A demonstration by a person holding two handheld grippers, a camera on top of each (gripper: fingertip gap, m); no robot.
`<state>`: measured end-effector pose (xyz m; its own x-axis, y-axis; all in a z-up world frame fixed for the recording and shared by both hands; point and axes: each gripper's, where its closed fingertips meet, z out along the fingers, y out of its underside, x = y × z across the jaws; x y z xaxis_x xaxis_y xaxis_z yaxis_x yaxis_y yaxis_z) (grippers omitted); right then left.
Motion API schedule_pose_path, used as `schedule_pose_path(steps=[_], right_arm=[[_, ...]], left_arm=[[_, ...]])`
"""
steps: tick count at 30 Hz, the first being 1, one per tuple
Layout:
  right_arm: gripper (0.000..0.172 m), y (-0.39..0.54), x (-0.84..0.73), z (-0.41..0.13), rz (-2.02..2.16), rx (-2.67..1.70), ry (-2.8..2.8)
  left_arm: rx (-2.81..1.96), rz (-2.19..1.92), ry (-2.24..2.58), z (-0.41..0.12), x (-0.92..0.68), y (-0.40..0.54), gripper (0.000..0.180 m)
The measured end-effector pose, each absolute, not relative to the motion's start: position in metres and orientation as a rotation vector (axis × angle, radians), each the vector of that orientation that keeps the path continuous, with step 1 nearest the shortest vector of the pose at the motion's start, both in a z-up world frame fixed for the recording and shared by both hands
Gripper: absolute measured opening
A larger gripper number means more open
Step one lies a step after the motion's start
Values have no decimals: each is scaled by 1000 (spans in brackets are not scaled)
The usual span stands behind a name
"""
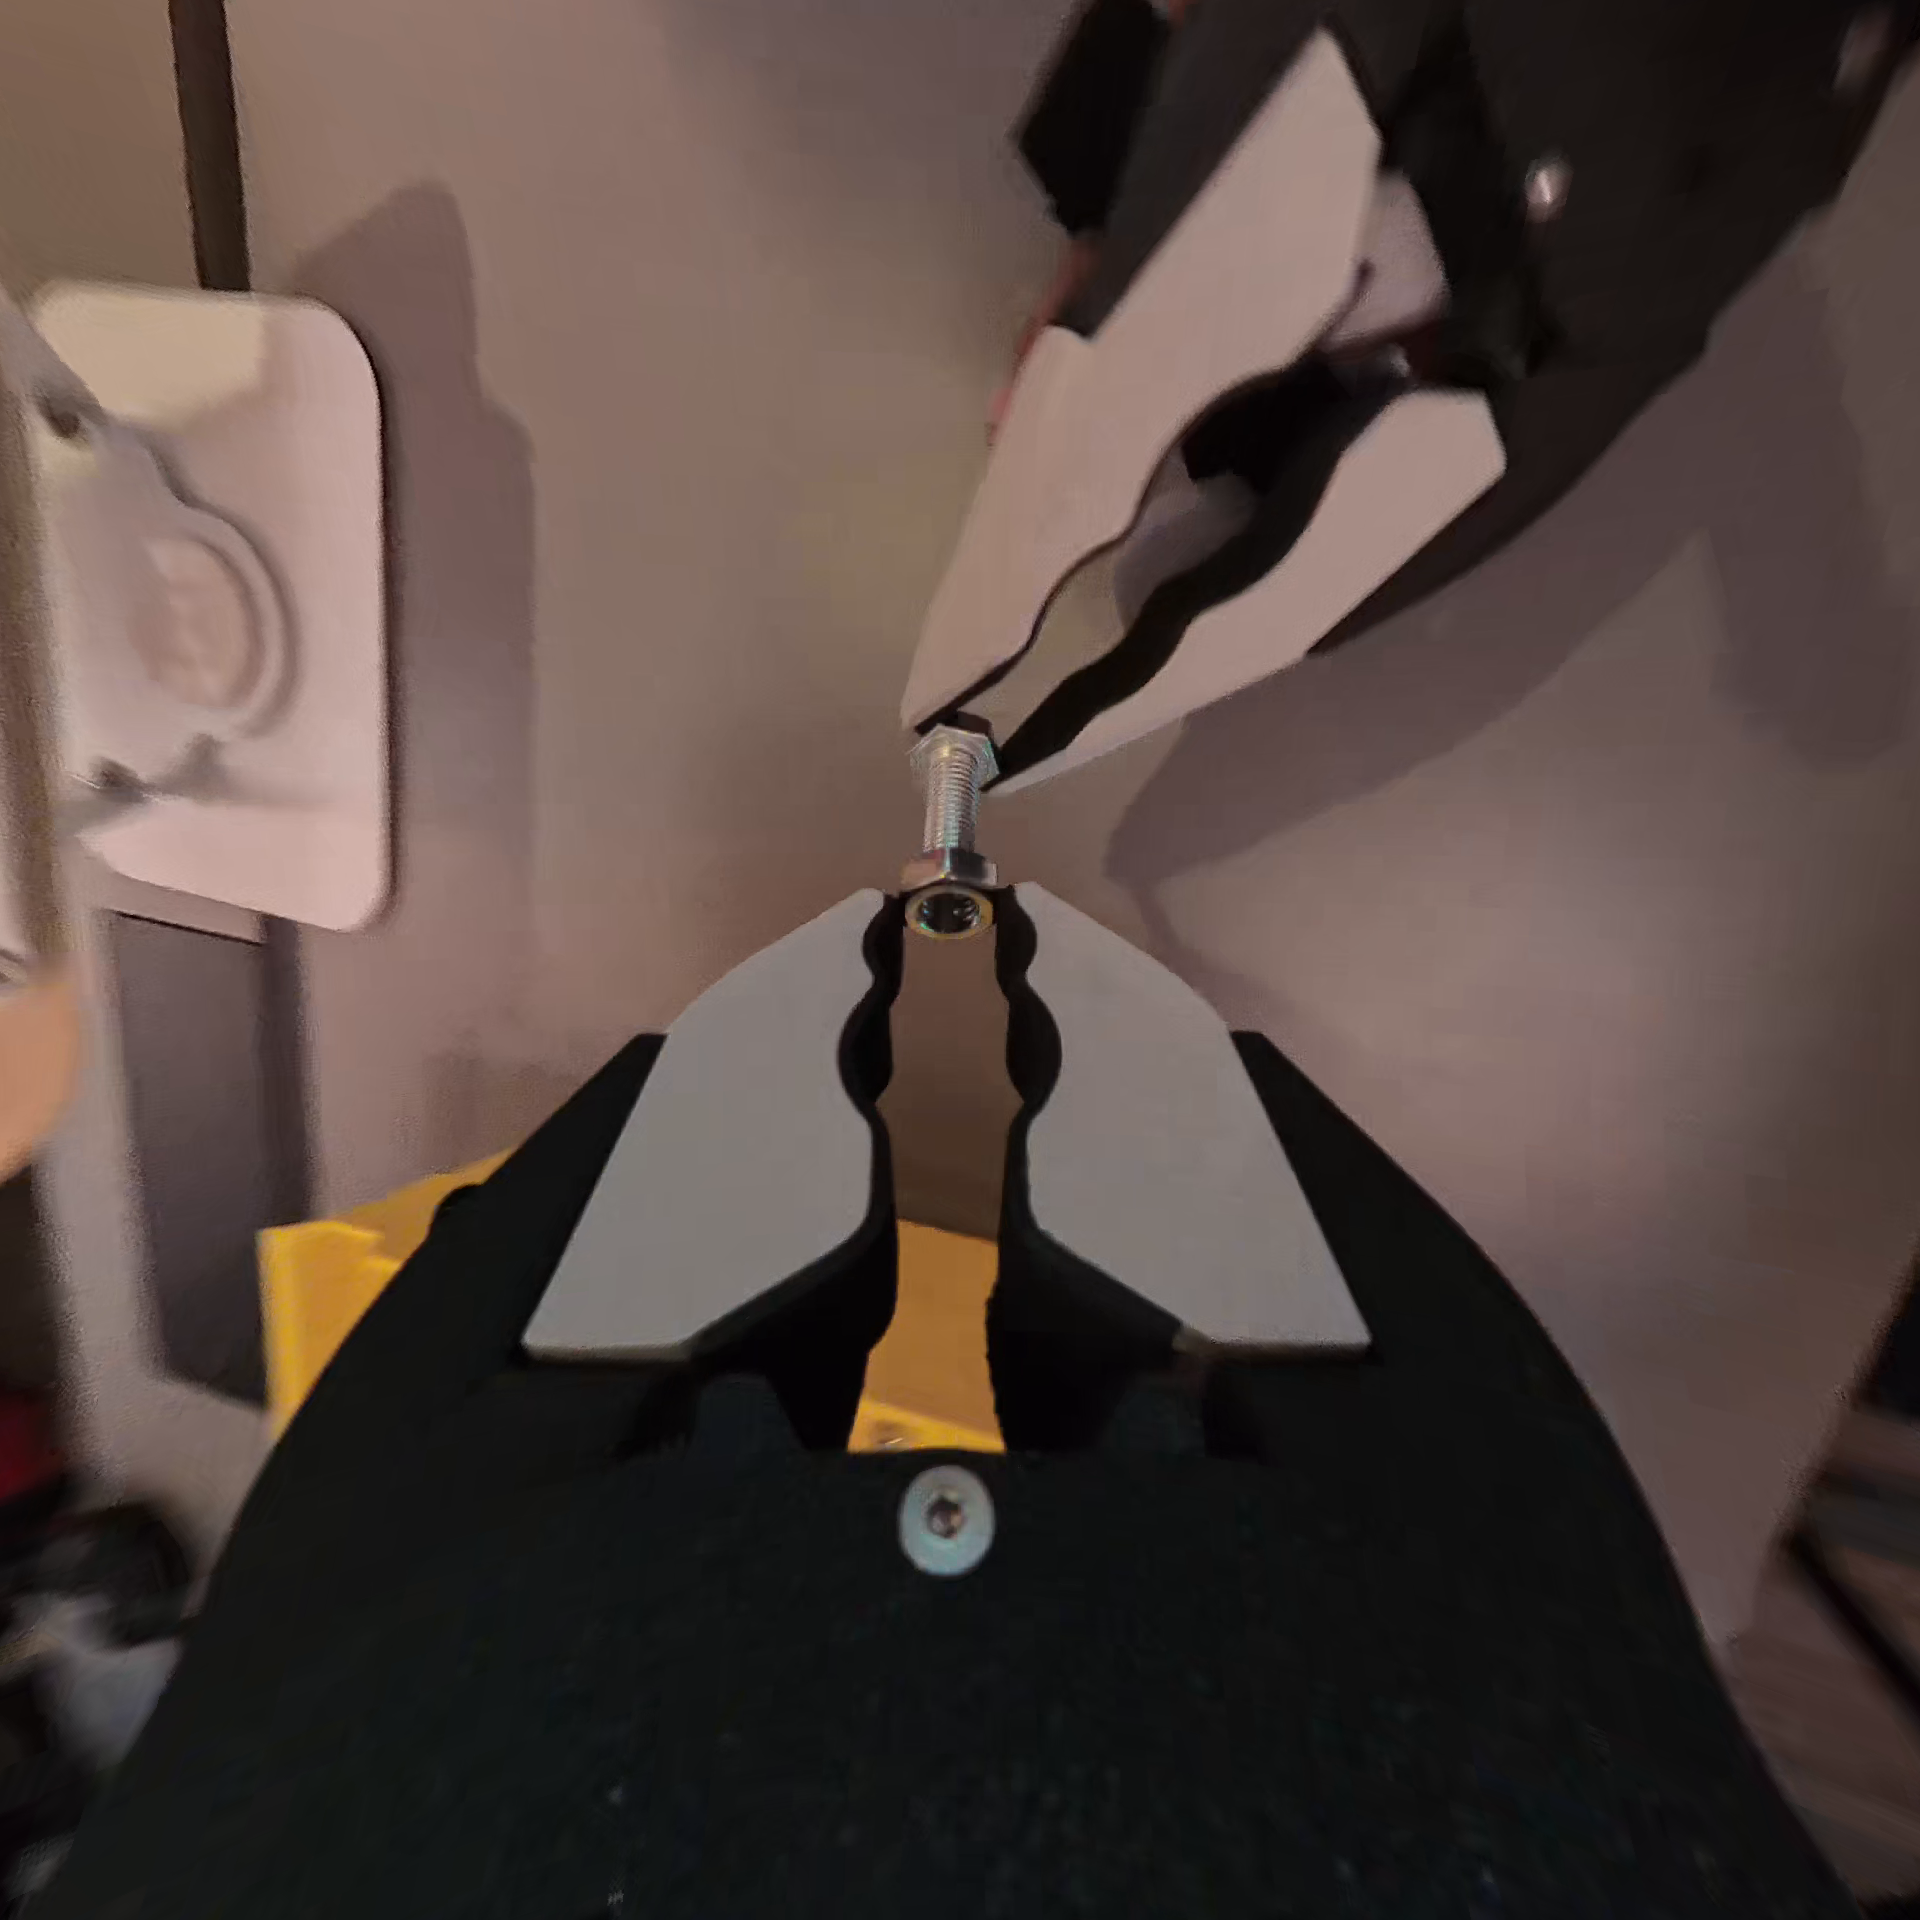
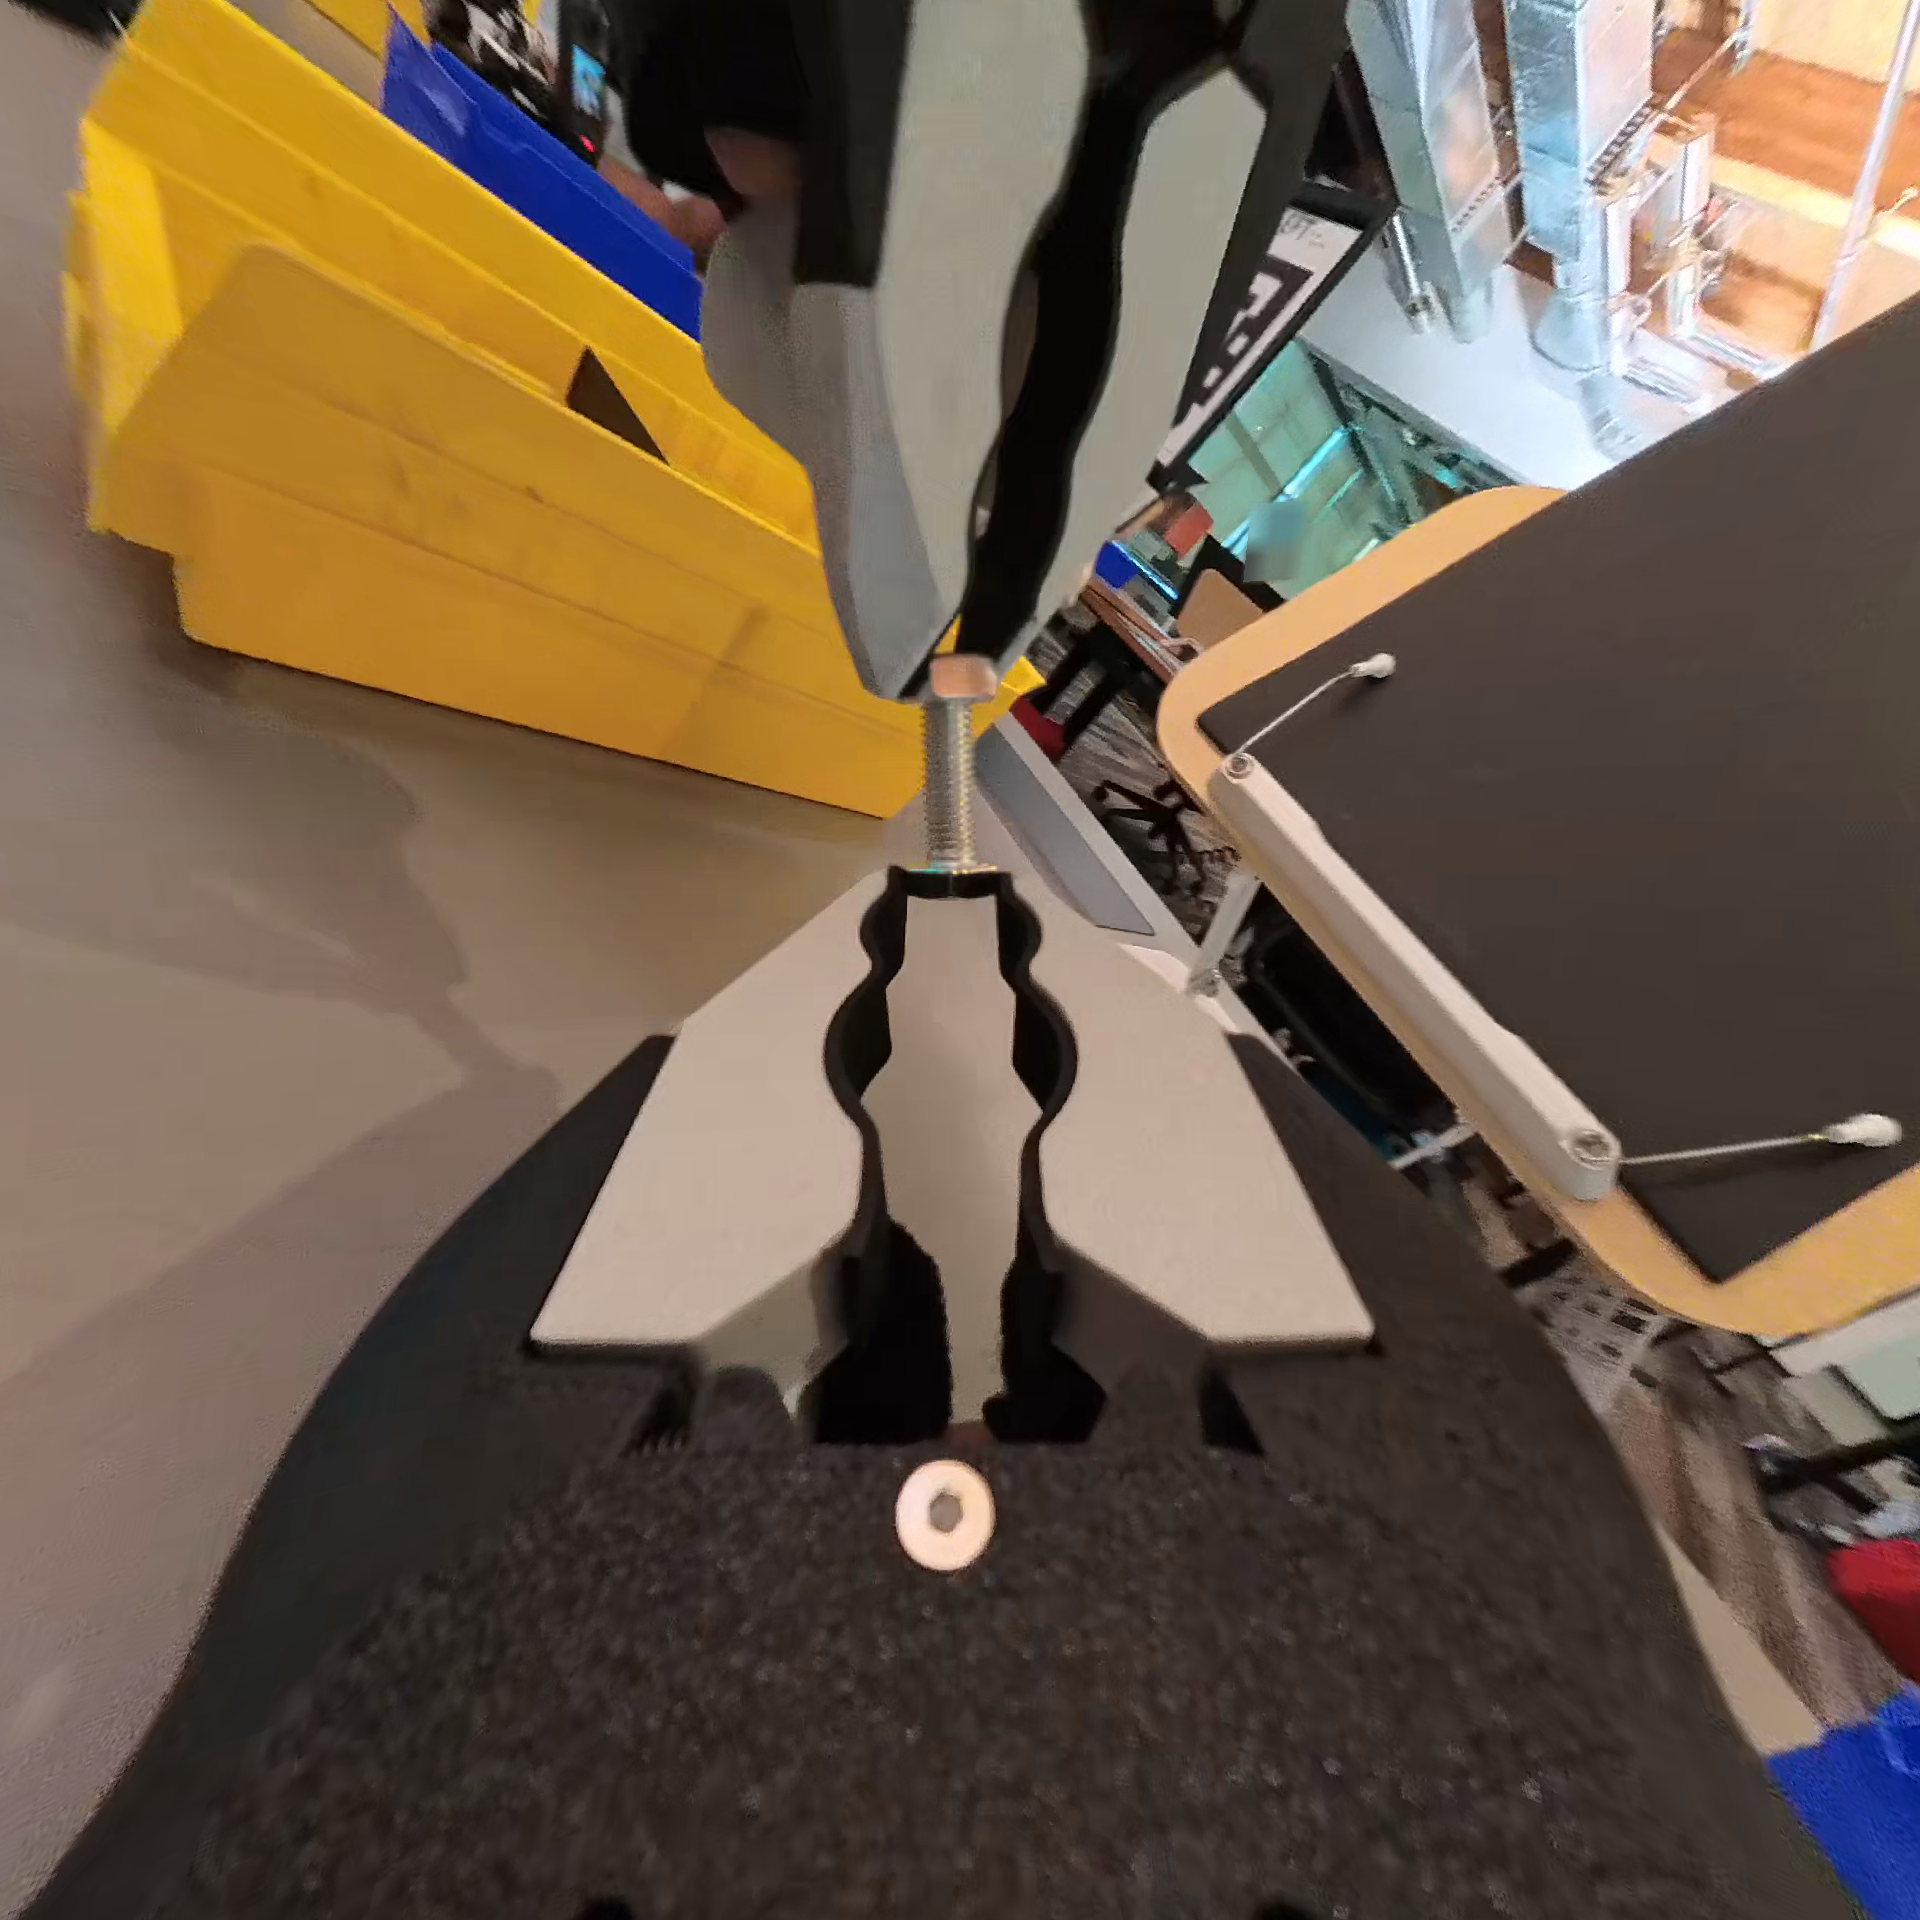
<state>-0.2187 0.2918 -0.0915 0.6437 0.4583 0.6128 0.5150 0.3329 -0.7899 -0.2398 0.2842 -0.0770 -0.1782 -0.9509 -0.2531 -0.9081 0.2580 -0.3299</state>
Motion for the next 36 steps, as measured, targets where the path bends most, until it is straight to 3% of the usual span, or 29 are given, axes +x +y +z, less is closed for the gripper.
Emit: schedule_pose_path(steps=[8, 16, 30, 36], right_arm=[[17, 294, -216, -91, -200, -1252, -958], [17, 291, -218, -89, -307, -1197, -990], [17, 294, -216, -92, -246, -1243, -974], [17, 294, -217, -96, -225, -1262, -981]], left_arm=[[-2266, -736, 1755, -78, -237, 283, 17], [-2550, -1258, 1467, -74, -239, 275, 17], [-2502, -1131, 1463, -78, -236, 280, 17], [-2273, -782, 1758, -84, -239, 284, 17]])
